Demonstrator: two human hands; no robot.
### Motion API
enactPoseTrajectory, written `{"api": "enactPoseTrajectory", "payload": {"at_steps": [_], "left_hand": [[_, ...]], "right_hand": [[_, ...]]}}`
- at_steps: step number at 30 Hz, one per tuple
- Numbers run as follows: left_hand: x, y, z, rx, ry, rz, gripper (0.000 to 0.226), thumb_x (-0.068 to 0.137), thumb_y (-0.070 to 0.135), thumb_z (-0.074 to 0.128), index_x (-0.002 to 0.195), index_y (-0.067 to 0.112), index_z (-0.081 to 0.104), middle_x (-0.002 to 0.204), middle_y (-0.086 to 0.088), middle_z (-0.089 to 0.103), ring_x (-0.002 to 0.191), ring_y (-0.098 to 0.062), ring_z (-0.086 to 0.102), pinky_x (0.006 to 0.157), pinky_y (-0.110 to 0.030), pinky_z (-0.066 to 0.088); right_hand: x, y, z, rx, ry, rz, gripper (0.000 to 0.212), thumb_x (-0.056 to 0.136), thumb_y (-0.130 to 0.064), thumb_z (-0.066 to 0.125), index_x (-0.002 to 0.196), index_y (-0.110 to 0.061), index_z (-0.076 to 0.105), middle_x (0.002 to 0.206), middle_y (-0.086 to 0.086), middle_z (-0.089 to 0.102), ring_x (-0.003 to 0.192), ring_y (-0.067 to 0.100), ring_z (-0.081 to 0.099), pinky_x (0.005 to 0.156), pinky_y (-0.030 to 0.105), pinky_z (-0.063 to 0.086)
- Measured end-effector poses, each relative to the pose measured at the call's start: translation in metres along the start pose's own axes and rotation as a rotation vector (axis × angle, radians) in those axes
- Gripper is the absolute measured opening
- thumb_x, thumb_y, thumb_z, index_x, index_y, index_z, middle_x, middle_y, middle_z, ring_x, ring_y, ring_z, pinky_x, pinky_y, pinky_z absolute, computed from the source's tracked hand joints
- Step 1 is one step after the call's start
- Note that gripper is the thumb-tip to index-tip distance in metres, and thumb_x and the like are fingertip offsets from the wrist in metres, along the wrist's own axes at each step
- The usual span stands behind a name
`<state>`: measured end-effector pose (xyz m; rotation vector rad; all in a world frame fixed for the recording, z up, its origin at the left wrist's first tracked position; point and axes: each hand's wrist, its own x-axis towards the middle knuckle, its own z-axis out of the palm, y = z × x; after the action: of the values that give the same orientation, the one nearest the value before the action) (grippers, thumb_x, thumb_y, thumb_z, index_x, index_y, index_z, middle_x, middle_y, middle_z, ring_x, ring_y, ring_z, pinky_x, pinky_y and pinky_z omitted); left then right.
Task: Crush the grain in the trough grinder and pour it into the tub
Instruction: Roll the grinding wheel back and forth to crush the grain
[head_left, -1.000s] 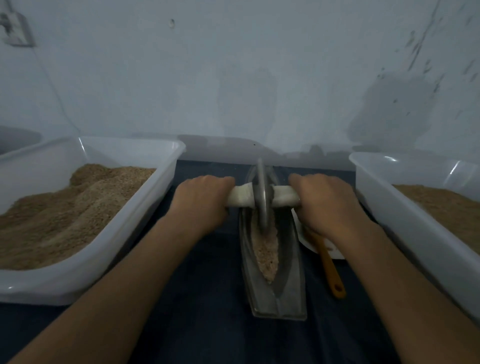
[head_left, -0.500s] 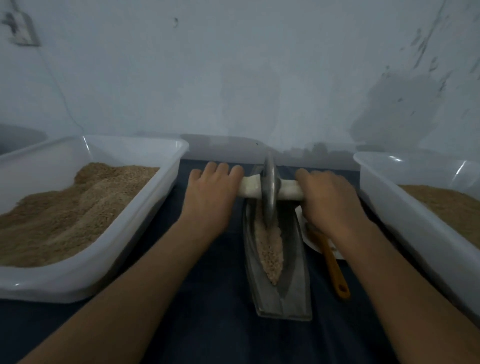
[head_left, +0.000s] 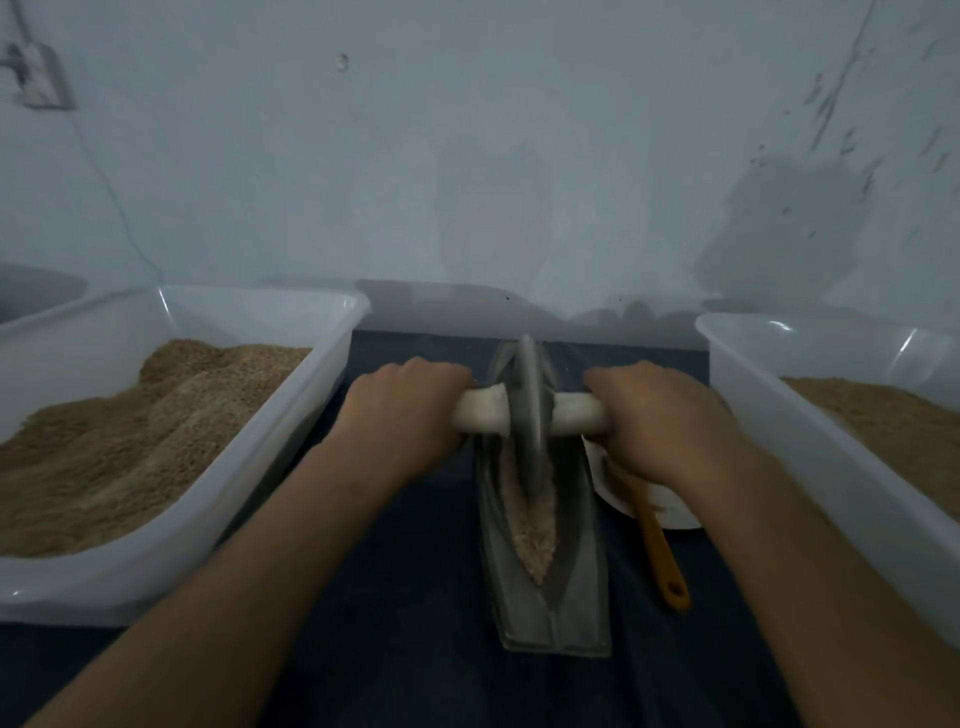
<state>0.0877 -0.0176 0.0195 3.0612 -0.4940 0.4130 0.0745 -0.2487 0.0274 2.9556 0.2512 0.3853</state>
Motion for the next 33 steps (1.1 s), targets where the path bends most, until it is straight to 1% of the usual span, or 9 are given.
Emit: {"api": "enactPoseTrajectory", "payload": {"at_steps": [2, 5, 10, 12, 17, 20, 24, 28, 33], "left_hand": [[0.006, 0.002, 0.01, 0.109, 0.173, -0.012, 0.023, 0.095, 0.033, 0.067, 0.111, 0.027, 0.051, 0.112, 0.0, 0.064, 0.105, -0.025, 0.063, 0.084, -0.038, 0.044], [0.002, 0.0, 0.013, 0.114, 0.223, 0.036, 0.023, 0.094, 0.032, 0.066, 0.11, 0.027, 0.049, 0.11, 0.002, 0.064, 0.104, -0.024, 0.062, 0.085, -0.037, 0.042], [-0.018, -0.017, -0.015, -0.104, -0.315, 0.108, 0.024, 0.085, 0.038, 0.074, 0.102, 0.039, 0.057, 0.099, 0.015, 0.063, 0.094, -0.013, 0.065, 0.082, -0.037, 0.051], [-0.022, -0.018, -0.017, -0.121, -0.387, 0.137, 0.026, 0.083, 0.036, 0.077, 0.098, 0.043, 0.056, 0.094, 0.017, 0.062, 0.091, -0.009, 0.063, 0.08, -0.035, 0.05], [0.0, -0.005, 0.004, 0.011, 0.011, -0.017, 0.024, 0.088, 0.03, 0.069, 0.105, 0.037, 0.054, 0.108, 0.003, 0.065, 0.102, -0.028, 0.066, 0.075, -0.036, 0.043], [0.008, 0.0, 0.019, 0.067, 0.133, -0.043, 0.023, 0.094, 0.029, 0.067, 0.107, 0.028, 0.048, 0.111, -0.001, 0.067, 0.101, -0.025, 0.065, 0.074, -0.035, 0.037], [-0.003, -0.003, 0.001, 0.016, -0.049, 0.081, 0.025, 0.088, 0.035, 0.07, 0.106, 0.041, 0.053, 0.106, 0.005, 0.065, 0.1, -0.025, 0.065, 0.077, -0.037, 0.044], [-0.022, -0.012, -0.023, -0.118, -0.383, 0.198, 0.03, 0.081, 0.038, 0.075, 0.099, 0.048, 0.053, 0.09, 0.021, 0.061, 0.083, -0.003, 0.061, 0.067, -0.025, 0.042], [-0.007, -0.005, -0.006, -0.069, -0.196, 0.067, 0.027, 0.088, 0.033, 0.073, 0.097, 0.042, 0.049, 0.102, 0.009, 0.061, 0.099, -0.022, 0.065, 0.083, -0.041, 0.053]], "right_hand": [[0.007, 0.002, 0.015, -0.047, 0.143, 0.011, 0.018, 0.094, -0.027, 0.064, 0.101, -0.027, 0.048, 0.1, -0.003, 0.06, 0.09, 0.02, 0.056, 0.068, 0.033, 0.035], [0.002, 0.011, 0.019, 0.002, 0.098, -0.022, 0.022, 0.094, -0.036, 0.065, 0.105, -0.027, 0.049, 0.101, -0.003, 0.06, 0.09, 0.018, 0.057, 0.07, 0.033, 0.039], [-0.026, 0.016, -0.012, 0.185, -0.238, -0.087, 0.017, 0.082, -0.037, 0.073, 0.075, -0.039, 0.057, 0.078, -0.012, 0.064, 0.072, 0.007, 0.062, 0.068, 0.035, 0.057], [-0.029, 0.013, -0.016, 0.179, -0.254, -0.105, 0.018, 0.08, -0.036, 0.075, 0.073, -0.039, 0.058, 0.075, -0.013, 0.064, 0.07, 0.006, 0.062, 0.066, 0.035, 0.057], [-0.004, 0.002, 0.001, -0.017, 0.059, -0.009, 0.022, 0.089, -0.032, 0.065, 0.083, -0.032, 0.043, 0.087, -0.006, 0.057, 0.077, 0.018, 0.052, 0.062, 0.032, 0.035], [0.004, -0.001, 0.015, -0.066, 0.21, 0.012, 0.025, 0.092, -0.027, 0.062, 0.091, -0.027, 0.037, 0.094, -0.003, 0.059, 0.086, 0.022, 0.056, 0.07, 0.034, 0.032], [-0.01, 0.008, 0.0, 0.081, -0.108, -0.039, 0.012, 0.087, -0.035, 0.068, 0.086, -0.032, 0.057, 0.085, -0.007, 0.061, 0.075, 0.015, 0.058, 0.061, 0.031, 0.044], [-0.029, 0.009, -0.024, 0.256, -0.398, -0.104, 0.009, 0.08, -0.033, 0.077, 0.081, -0.036, 0.069, 0.075, -0.011, 0.069, 0.067, 0.002, 0.064, 0.052, 0.017, 0.046], [-0.01, -0.003, -0.006, 0.042, -0.03, -0.031, 0.021, 0.088, -0.027, 0.067, 0.079, -0.033, 0.048, 0.081, -0.008, 0.057, 0.07, 0.013, 0.053, 0.057, 0.031, 0.037]]}}
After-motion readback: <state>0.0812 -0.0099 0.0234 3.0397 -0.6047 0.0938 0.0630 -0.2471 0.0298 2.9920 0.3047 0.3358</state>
